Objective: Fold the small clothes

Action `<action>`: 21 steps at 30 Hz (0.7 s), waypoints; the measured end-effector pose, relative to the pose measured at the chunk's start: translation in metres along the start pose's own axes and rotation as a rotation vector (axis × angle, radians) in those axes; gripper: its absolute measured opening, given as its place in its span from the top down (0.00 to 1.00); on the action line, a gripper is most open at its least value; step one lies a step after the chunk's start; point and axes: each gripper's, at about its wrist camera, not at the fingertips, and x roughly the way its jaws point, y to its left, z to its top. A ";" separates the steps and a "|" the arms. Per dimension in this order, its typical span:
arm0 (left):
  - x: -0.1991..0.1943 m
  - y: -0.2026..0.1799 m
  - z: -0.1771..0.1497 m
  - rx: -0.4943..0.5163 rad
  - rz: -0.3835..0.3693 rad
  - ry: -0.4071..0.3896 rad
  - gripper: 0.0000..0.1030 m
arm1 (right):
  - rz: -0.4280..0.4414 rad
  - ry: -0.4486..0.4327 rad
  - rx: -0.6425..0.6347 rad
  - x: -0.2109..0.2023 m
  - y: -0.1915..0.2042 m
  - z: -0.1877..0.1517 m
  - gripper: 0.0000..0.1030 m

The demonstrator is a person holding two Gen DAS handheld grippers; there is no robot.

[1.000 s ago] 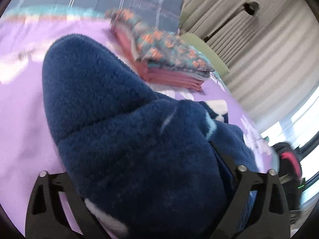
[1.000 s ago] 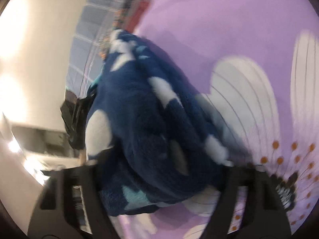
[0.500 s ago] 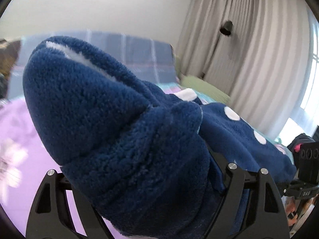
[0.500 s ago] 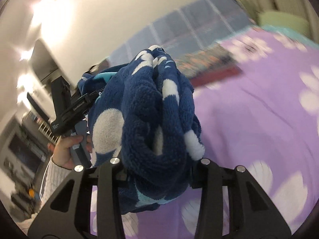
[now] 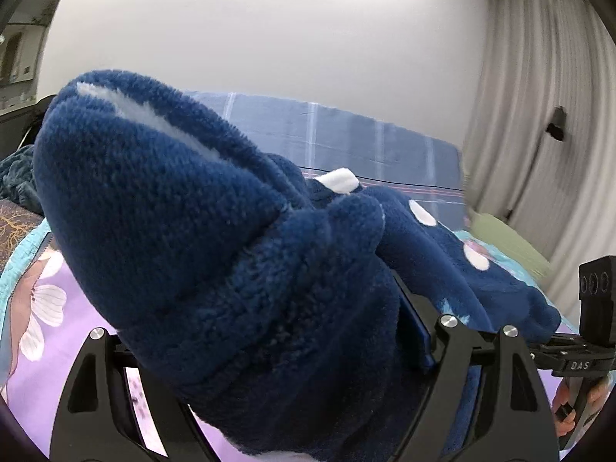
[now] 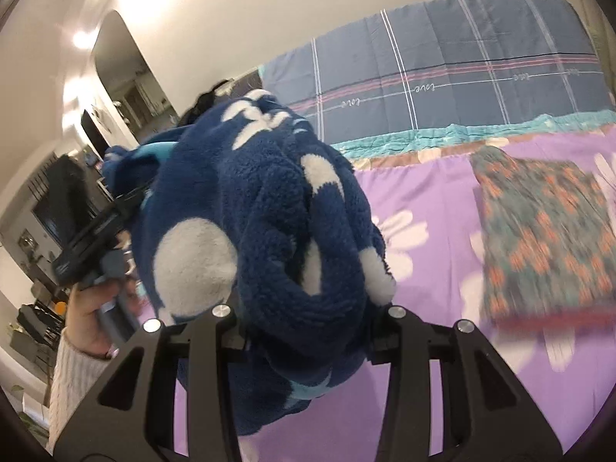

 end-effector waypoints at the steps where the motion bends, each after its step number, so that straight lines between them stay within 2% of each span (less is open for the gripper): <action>1: 0.017 0.008 0.001 -0.013 0.012 0.010 0.19 | -0.011 0.004 -0.002 0.015 -0.003 0.008 0.61; 5: 0.074 0.031 -0.008 -0.051 0.056 0.062 0.19 | -0.080 0.037 -0.027 0.081 -0.020 0.024 0.61; 10: 0.150 0.055 -0.046 -0.075 0.141 0.164 0.19 | -0.201 0.091 -0.011 0.161 -0.047 0.021 0.58; 12: 0.177 0.074 -0.058 -0.131 0.179 0.234 0.18 | -0.284 0.104 -0.038 0.187 -0.057 0.014 0.49; 13: 0.184 0.087 -0.067 -0.178 0.188 0.271 0.17 | -0.362 0.105 -0.032 0.201 -0.066 0.006 0.40; 14: 0.194 0.097 -0.077 -0.239 0.188 0.304 0.11 | -0.407 0.098 -0.006 0.205 -0.072 -0.002 0.35; 15: 0.191 0.110 -0.086 -0.287 0.174 0.306 0.05 | -0.418 0.084 0.047 0.206 -0.080 -0.008 0.31; 16: 0.188 0.117 -0.092 -0.327 0.155 0.288 0.03 | -0.395 0.063 0.130 0.203 -0.090 -0.012 0.21; 18: 0.176 0.127 -0.094 -0.373 0.098 0.259 0.01 | -0.364 0.061 0.200 0.199 -0.100 -0.016 0.18; 19: 0.173 0.124 -0.093 -0.363 0.099 0.255 0.01 | -0.373 0.061 0.189 0.194 -0.099 -0.018 0.18; 21: 0.159 0.114 -0.087 -0.265 0.138 0.254 0.01 | -0.421 0.039 0.127 0.178 -0.089 -0.022 0.18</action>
